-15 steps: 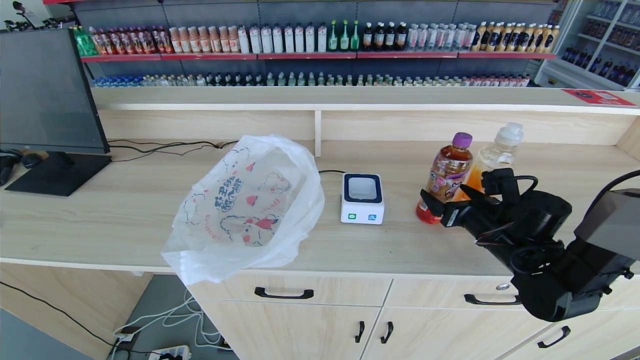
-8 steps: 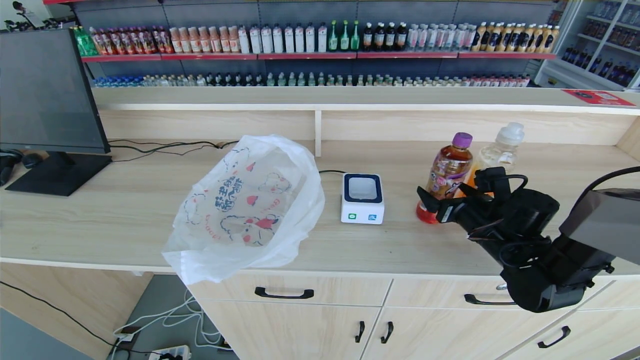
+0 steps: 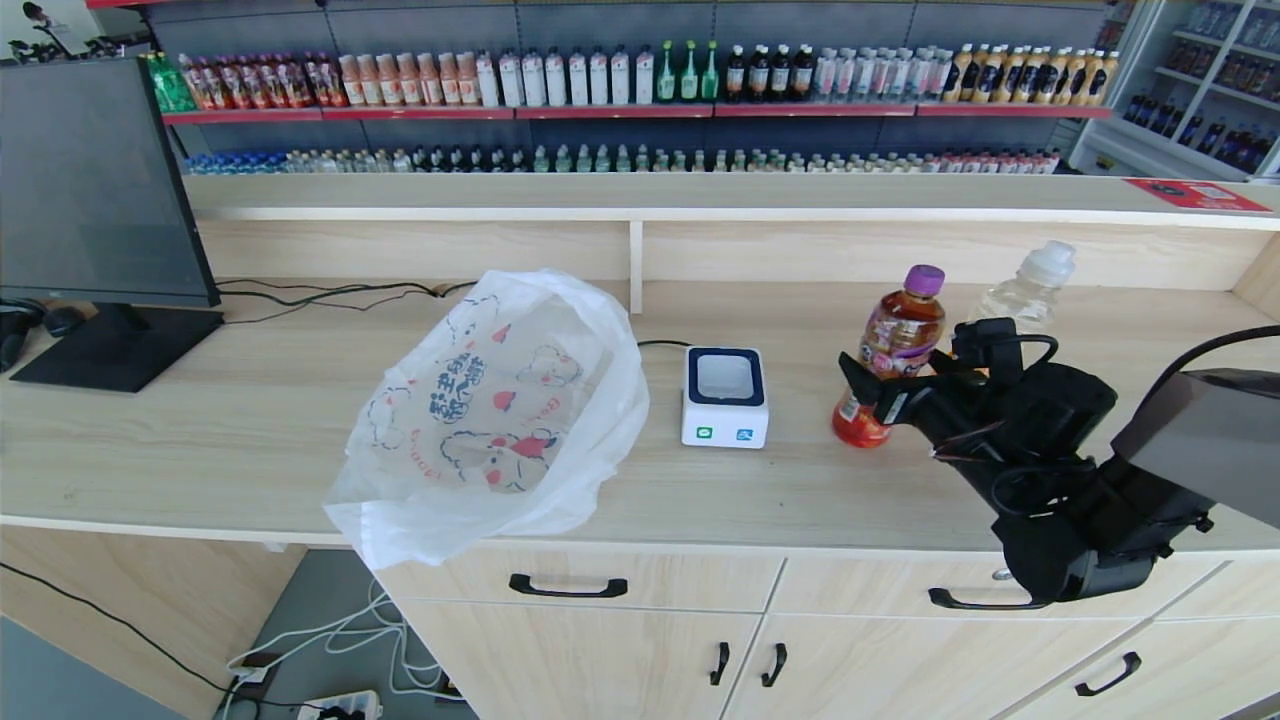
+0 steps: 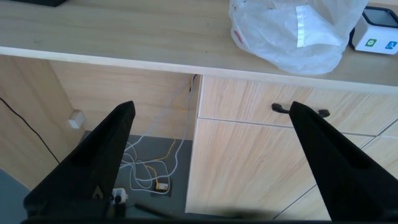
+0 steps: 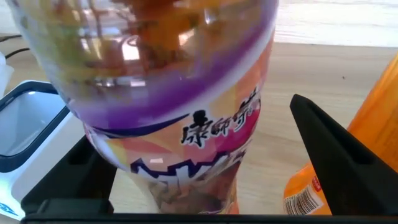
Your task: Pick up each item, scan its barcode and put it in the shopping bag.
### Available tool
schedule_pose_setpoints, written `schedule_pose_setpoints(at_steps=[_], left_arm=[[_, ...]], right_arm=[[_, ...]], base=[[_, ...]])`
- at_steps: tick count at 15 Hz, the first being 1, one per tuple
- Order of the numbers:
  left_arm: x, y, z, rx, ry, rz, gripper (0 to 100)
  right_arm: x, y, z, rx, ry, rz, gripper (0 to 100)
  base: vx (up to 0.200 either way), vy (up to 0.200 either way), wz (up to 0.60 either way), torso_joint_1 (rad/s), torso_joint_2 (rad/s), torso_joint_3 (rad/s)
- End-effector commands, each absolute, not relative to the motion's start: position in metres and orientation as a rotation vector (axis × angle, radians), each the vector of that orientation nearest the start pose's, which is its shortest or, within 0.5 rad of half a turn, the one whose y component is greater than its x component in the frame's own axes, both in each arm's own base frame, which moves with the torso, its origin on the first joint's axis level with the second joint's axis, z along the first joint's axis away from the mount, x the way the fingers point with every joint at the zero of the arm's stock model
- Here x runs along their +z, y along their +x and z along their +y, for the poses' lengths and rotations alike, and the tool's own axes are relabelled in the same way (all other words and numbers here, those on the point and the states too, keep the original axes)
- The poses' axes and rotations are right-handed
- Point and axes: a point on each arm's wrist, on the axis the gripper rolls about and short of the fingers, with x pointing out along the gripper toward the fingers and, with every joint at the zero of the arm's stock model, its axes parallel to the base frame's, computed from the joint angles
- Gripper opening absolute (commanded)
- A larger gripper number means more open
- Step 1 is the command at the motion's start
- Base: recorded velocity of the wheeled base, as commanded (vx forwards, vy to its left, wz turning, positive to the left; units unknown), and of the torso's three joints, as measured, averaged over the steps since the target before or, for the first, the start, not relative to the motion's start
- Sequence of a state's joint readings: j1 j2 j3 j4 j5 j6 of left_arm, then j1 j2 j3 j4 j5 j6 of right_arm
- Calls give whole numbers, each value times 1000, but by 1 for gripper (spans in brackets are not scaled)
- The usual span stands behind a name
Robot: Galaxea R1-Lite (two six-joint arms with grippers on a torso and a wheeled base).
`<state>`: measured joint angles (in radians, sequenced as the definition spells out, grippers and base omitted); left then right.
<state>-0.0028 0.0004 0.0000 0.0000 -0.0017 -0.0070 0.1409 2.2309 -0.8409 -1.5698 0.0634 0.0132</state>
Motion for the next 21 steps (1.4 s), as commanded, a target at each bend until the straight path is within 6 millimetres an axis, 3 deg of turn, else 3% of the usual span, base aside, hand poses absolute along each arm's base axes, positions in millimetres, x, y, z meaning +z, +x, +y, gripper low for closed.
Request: schedule_pose_setpoints(at_steps=[1, 7, 19, 20, 21], left_arm=[[75, -23, 0, -5, -8, 0, 100], [75, -23, 0, -5, -8, 0, 100], [75, -23, 0, -5, -8, 0, 100], [75, -23, 0, -5, -8, 0, 100], [75, -23, 0, -5, -6, 0, 100]], right_arm=[[96, 388, 57, 208, 21, -183, 100], [92, 386, 78, 258, 24, -173, 100], [91, 388, 79, 258, 27, -173, 100], [90, 388, 79, 258, 27, -171, 0], [91, 388, 79, 259, 30, -174, 0]], base=[[0, 0, 0, 0, 0, 0], [0, 0, 0, 0, 0, 0], [0, 0, 0, 0, 0, 0], [0, 0, 0, 0, 0, 0], [0, 0, 0, 0, 0, 0]])
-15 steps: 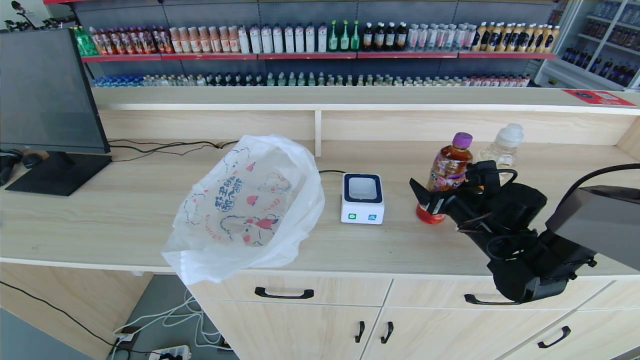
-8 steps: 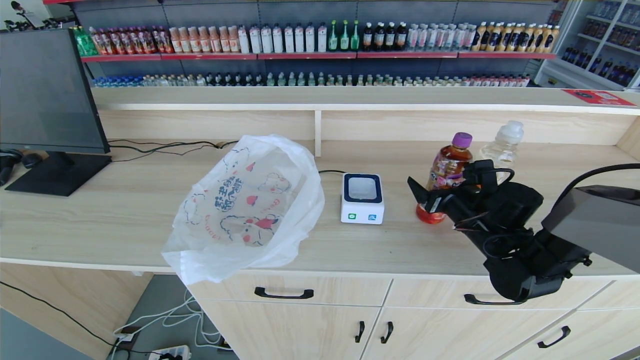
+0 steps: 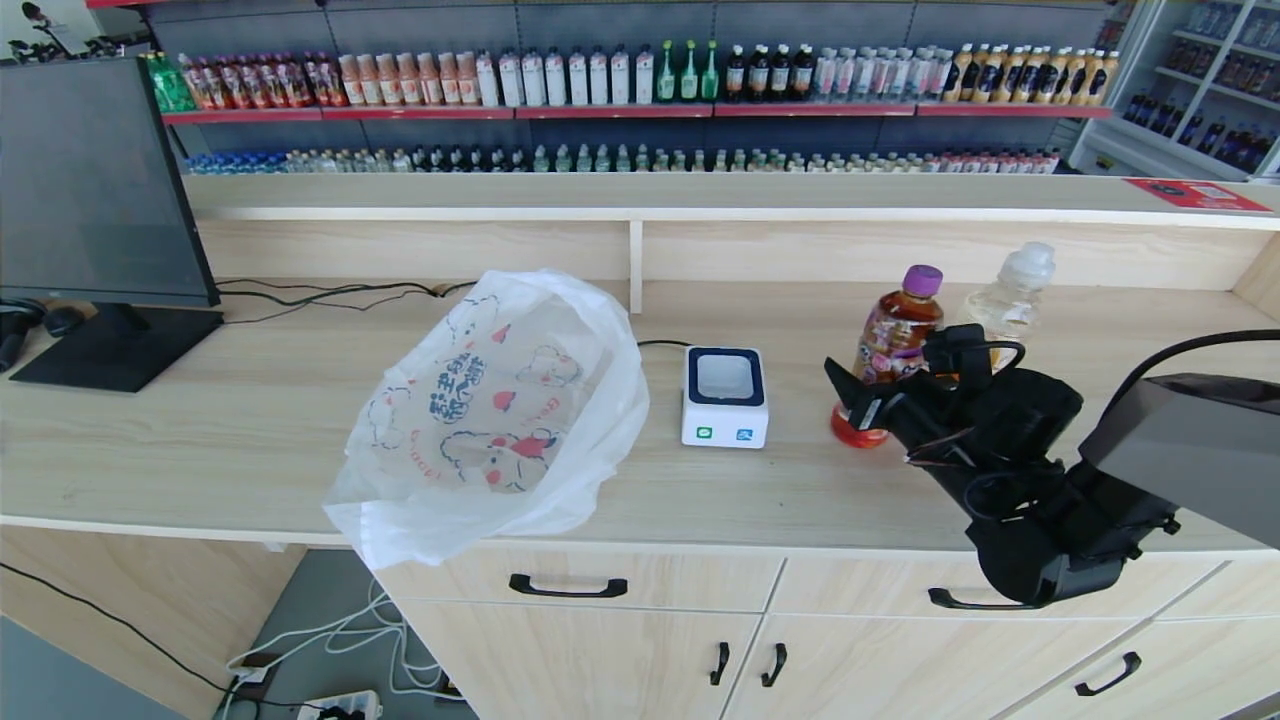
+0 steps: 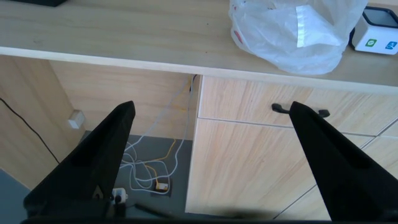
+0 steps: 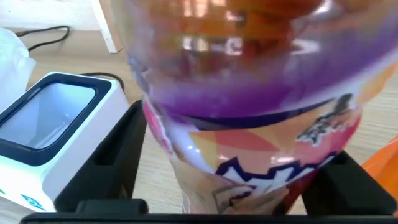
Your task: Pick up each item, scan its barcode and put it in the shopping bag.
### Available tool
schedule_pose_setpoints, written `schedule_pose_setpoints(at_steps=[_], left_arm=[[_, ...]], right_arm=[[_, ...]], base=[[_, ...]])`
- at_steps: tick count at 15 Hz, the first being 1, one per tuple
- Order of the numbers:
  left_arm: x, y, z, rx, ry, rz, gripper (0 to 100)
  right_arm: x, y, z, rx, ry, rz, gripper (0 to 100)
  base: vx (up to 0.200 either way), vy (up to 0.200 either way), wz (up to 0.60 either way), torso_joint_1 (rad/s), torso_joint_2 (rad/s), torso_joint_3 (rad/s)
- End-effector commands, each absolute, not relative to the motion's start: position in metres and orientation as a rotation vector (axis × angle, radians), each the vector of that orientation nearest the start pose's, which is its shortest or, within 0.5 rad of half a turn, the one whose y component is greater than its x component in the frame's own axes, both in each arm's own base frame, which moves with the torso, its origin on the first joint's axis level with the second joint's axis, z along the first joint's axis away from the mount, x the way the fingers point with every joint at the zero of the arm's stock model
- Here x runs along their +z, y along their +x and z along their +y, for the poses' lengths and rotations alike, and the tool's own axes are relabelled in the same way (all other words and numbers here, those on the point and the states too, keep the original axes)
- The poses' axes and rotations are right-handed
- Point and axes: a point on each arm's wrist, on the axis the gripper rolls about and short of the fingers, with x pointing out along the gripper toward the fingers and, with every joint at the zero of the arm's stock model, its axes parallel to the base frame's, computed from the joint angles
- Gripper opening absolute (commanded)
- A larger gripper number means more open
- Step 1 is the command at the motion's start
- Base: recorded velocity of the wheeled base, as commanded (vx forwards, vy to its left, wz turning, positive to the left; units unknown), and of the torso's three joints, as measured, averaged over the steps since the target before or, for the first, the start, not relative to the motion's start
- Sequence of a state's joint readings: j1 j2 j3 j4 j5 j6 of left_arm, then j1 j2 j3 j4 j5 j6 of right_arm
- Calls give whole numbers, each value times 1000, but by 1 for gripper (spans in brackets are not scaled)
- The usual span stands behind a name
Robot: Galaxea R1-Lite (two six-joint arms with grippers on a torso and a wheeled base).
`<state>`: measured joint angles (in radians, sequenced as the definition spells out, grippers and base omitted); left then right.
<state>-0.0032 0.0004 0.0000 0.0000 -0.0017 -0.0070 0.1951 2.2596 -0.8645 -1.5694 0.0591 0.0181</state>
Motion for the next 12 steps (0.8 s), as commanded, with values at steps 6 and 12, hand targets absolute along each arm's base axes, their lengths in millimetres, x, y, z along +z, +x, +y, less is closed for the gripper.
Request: schedule_pose_setpoints(at_steps=[6, 12], left_arm=[[75, -23, 0, -5, -8, 0, 100], [75, -23, 0, -5, -8, 0, 100]], right_arm=[[96, 388, 79, 259, 31, -189, 0], [120, 377, 78, 262, 35, -239, 0]], base=[[0, 0, 0, 0, 0, 0], [0, 0, 0, 0, 0, 0]])
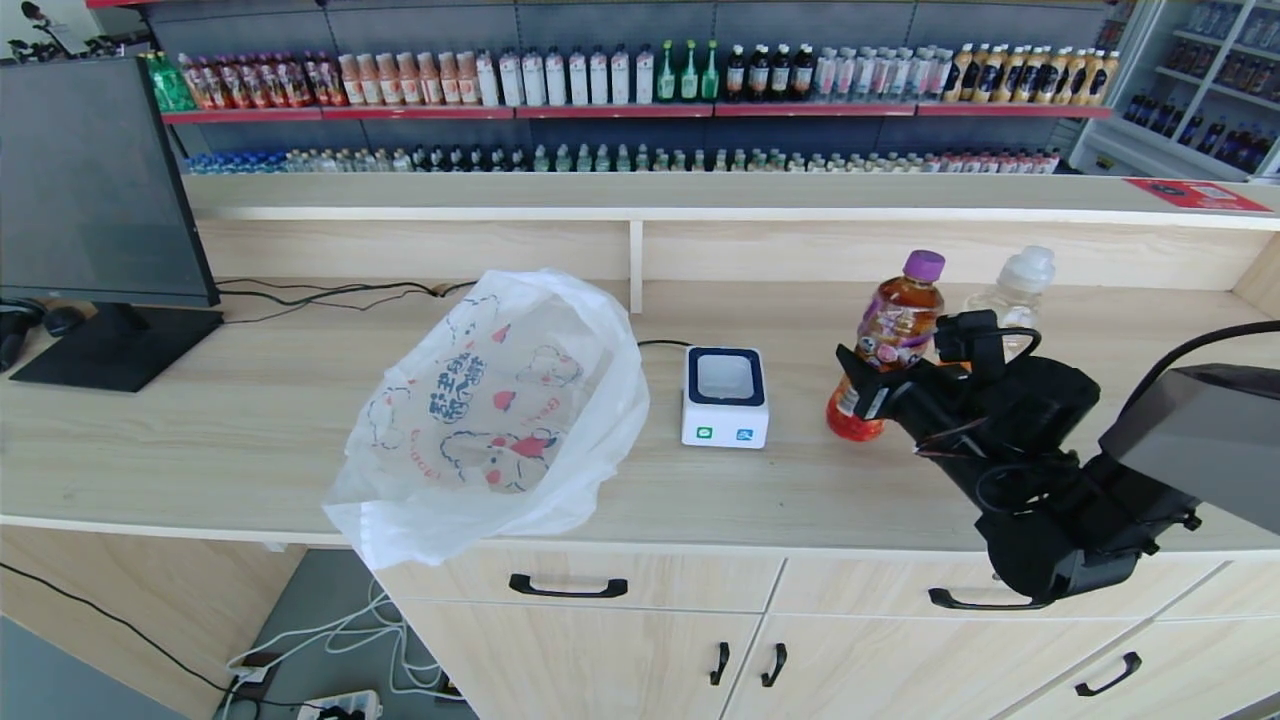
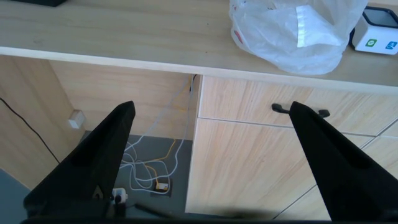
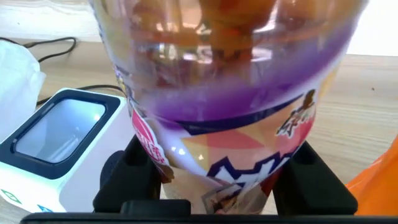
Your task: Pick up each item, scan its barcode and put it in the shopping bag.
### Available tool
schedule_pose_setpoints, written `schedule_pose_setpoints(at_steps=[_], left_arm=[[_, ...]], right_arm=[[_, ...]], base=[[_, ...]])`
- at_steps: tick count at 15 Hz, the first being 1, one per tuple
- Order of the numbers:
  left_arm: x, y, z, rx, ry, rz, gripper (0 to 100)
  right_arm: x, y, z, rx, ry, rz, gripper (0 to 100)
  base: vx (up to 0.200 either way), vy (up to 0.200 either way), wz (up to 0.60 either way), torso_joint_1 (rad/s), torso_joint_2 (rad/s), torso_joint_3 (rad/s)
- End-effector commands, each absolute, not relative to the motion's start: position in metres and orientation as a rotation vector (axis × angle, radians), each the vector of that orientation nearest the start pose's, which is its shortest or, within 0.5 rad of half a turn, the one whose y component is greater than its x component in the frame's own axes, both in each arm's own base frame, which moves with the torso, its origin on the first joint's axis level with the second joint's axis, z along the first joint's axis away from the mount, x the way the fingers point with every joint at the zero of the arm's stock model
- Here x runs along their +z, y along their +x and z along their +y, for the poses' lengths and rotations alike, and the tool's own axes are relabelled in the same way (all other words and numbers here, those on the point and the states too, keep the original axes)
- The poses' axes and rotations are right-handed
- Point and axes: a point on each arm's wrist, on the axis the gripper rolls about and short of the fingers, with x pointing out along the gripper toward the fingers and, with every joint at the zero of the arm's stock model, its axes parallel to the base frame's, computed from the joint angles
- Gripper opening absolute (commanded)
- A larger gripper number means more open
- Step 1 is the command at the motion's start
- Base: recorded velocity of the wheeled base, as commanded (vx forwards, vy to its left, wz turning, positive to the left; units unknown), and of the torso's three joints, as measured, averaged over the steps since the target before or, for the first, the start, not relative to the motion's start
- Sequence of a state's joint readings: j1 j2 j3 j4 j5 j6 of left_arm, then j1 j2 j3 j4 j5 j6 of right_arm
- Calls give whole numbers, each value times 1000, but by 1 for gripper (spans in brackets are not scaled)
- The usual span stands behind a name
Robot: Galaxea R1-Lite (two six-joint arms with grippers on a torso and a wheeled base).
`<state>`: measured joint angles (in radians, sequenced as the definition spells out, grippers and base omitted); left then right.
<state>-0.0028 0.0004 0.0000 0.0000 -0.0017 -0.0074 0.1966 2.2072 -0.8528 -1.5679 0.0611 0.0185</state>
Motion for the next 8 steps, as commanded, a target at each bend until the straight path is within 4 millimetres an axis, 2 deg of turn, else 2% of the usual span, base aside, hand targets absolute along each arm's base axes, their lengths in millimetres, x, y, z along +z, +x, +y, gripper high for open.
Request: schedule_pose_setpoints(at_steps=[1, 4, 8], left_arm=[[75, -23, 0, -5, -8, 0, 100], [75, -23, 0, -5, -8, 0, 100], [75, -23, 0, -5, -8, 0, 100]], right_arm=[[123, 374, 78, 265, 36, -243, 0], [130, 363, 82, 280, 38, -246, 0], [138, 328, 117, 399, 47, -225, 0]], base=[[0, 0, 0, 0, 0, 0], [0, 0, 0, 0, 0, 0], [0, 0, 0, 0, 0, 0]])
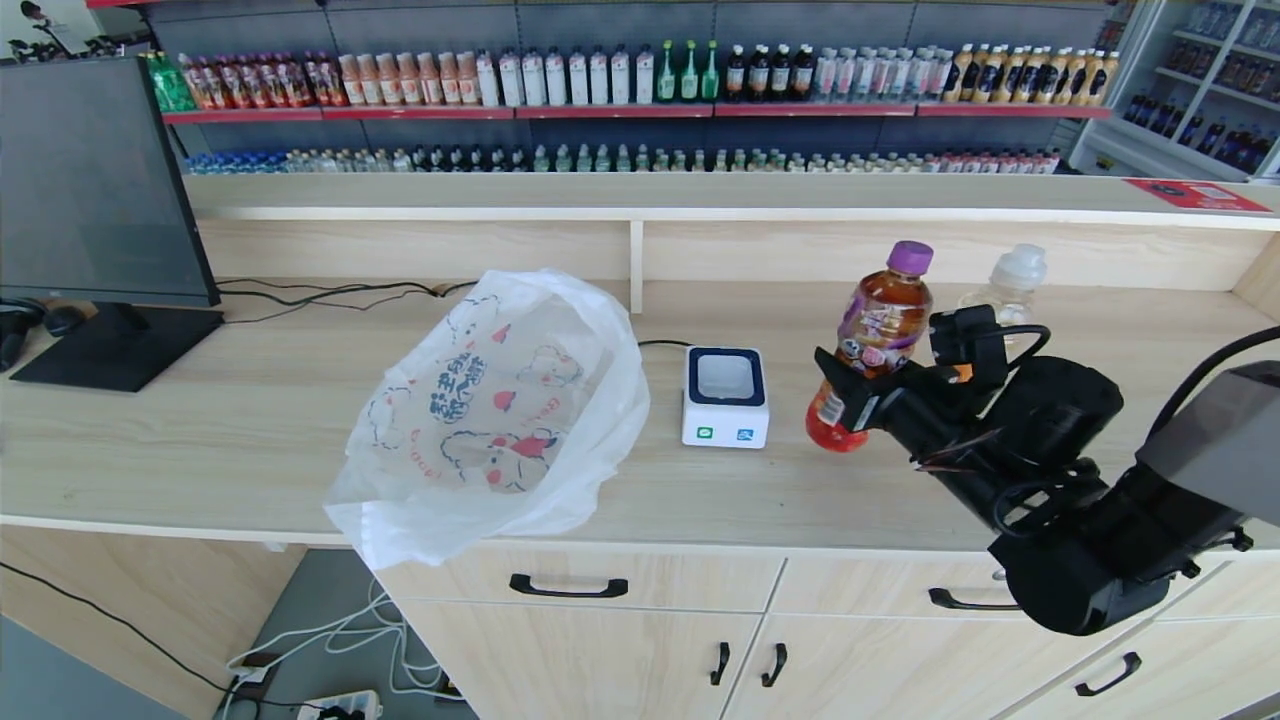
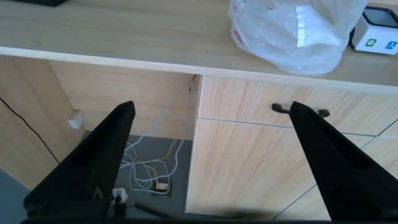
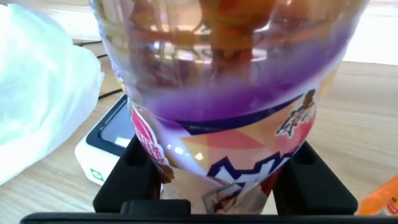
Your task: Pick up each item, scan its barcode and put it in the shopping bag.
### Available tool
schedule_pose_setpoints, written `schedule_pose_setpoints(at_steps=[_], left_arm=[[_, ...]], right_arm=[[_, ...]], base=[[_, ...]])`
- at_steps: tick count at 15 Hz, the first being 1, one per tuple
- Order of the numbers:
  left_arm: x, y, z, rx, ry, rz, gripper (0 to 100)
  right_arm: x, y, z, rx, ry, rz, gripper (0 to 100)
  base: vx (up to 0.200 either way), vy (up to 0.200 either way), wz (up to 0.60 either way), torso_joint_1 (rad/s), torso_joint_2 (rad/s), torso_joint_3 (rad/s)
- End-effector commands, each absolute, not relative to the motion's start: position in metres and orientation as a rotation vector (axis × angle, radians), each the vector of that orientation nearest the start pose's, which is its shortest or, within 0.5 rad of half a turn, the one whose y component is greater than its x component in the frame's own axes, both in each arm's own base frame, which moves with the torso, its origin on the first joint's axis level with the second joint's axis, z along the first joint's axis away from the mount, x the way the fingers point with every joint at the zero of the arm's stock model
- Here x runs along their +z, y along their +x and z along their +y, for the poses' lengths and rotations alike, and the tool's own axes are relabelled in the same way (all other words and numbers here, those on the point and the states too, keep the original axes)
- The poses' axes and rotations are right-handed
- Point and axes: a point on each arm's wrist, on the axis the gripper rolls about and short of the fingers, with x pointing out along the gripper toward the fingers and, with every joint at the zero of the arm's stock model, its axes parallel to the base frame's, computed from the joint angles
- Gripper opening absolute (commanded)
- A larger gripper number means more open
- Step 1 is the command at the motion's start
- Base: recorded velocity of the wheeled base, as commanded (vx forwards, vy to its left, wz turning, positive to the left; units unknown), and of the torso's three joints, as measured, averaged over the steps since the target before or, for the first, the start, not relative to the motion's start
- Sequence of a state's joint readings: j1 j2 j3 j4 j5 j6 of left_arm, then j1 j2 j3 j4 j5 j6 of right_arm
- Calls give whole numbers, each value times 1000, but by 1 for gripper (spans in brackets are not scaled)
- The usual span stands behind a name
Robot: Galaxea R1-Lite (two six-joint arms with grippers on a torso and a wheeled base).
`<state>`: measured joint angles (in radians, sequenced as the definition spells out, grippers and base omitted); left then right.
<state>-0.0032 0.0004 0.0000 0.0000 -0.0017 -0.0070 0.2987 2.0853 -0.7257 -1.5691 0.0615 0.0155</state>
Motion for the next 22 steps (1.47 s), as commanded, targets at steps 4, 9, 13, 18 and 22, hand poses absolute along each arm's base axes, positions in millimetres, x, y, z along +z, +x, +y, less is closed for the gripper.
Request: schedule_pose_setpoints(at_steps=[4, 9, 13, 18, 22], left_arm=[[75, -23, 0, -5, -8, 0, 100], [75, -23, 0, -5, -6, 0, 100], [76, -23, 0, -5, -6, -2, 100], [75, -23, 0, -5, -8, 0, 100], [75, -23, 0, -5, -6, 0, 100]], right_arm=[[145, 292, 142, 509, 61, -208, 0], [170, 237, 162, 668, 209, -212, 0], [187, 205, 179, 792, 272, -245, 0], [206, 169, 194, 941, 385, -266, 0], [219, 151, 185, 992, 493, -266, 0]], base=[[0, 0, 0, 0, 0, 0], [0, 0, 0, 0, 0, 0], [0, 0, 0, 0, 0, 0], [0, 0, 0, 0, 0, 0], [0, 0, 0, 0, 0, 0]])
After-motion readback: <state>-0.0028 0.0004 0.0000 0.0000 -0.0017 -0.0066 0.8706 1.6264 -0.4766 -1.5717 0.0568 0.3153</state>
